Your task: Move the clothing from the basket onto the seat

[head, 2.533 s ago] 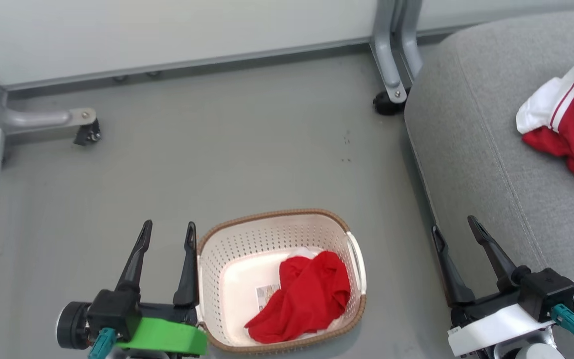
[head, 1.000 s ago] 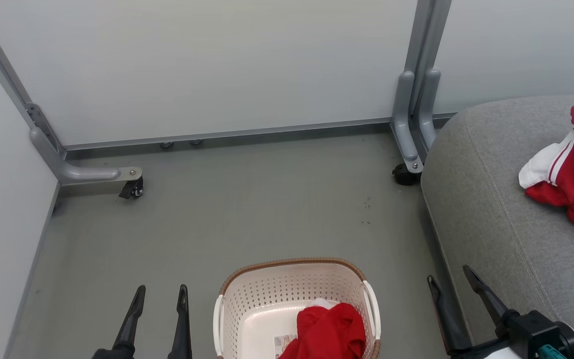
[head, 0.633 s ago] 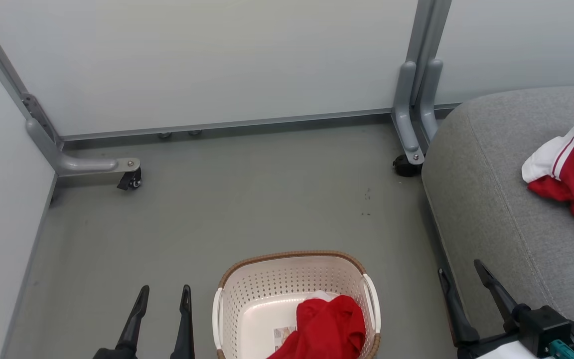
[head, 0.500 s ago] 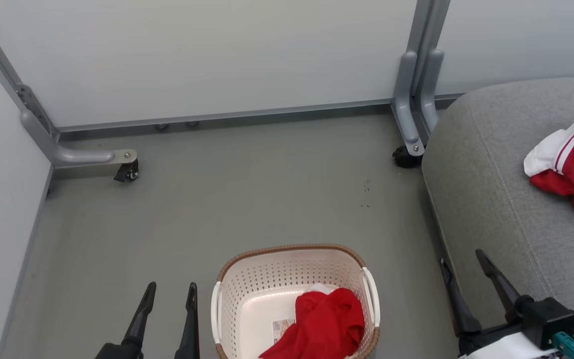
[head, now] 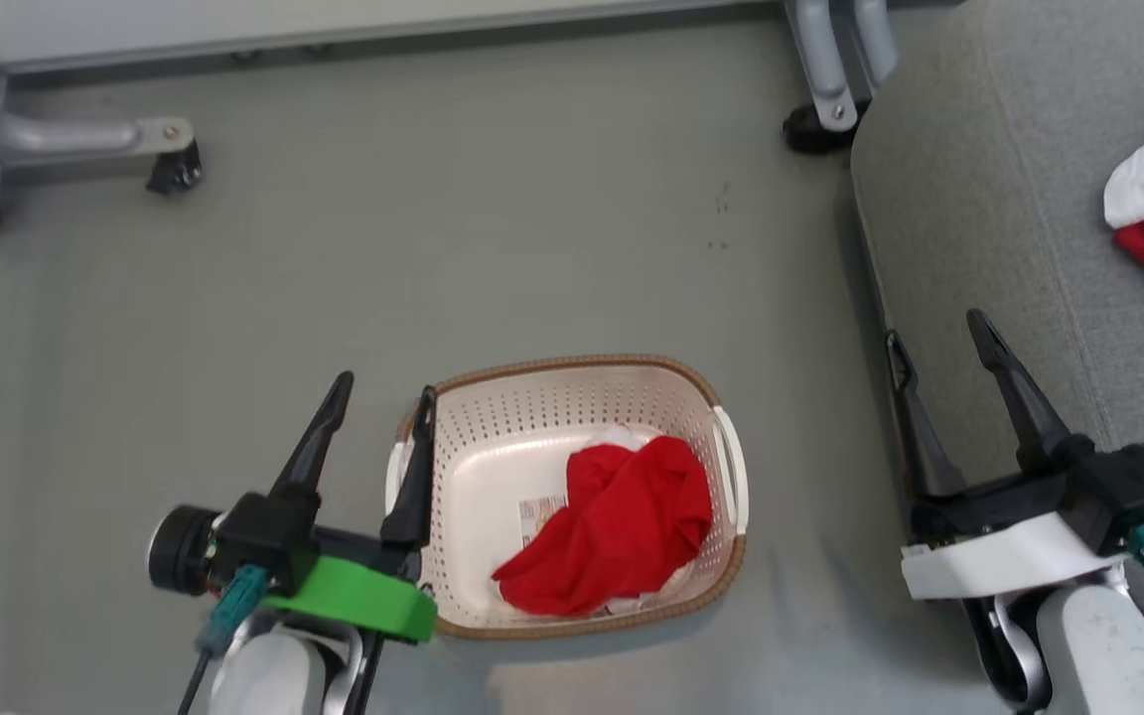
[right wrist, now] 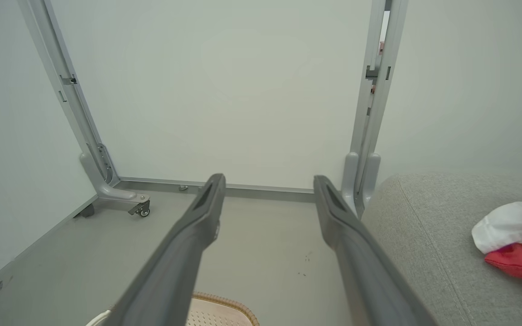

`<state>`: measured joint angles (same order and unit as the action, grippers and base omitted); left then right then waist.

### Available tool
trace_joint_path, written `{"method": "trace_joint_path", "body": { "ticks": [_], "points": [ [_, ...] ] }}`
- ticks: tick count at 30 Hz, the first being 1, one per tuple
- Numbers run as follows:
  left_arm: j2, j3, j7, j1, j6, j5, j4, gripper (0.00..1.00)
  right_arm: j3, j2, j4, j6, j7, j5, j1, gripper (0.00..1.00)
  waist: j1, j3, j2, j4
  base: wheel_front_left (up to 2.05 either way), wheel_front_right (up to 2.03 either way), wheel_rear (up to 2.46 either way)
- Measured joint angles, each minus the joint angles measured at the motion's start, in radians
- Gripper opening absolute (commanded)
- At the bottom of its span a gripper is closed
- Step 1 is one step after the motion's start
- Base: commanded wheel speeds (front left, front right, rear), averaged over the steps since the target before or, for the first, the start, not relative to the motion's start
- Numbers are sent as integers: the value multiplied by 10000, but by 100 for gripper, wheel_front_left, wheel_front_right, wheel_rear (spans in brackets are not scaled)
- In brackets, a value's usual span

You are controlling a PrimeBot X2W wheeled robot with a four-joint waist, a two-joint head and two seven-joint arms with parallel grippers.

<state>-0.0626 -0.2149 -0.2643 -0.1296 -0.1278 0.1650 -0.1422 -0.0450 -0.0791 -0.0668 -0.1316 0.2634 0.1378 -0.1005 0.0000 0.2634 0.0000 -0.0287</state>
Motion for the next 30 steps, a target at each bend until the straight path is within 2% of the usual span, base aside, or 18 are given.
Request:
{"method": "trace_joint_path", "body": {
  "ticks": [8,11,22,30],
  "points": [
    [-880,-1952,0,-2381,-12,362,-1620,100,368,105,-288,0,0,-48,-1006,100,1,1879,0,-280,0,0,0],
    [-1045,-2853,2,-3198,-13,558,-2337,100,585,134,-353,0,2,-10,-1249,100,2,2527,0,-399,0,0,0],
    [-1312,-5668,2,-6039,-13,1546,-4936,100,485,234,-748,0,0,-29,-2367,100,2,4796,0,-882,0,0,0],
    [-1193,-7770,0,-7801,-13,3164,-6761,100,397,253,-1164,0,2,-104,-2798,100,2,6290,0,-1292,0,0,0]
  ]
}}
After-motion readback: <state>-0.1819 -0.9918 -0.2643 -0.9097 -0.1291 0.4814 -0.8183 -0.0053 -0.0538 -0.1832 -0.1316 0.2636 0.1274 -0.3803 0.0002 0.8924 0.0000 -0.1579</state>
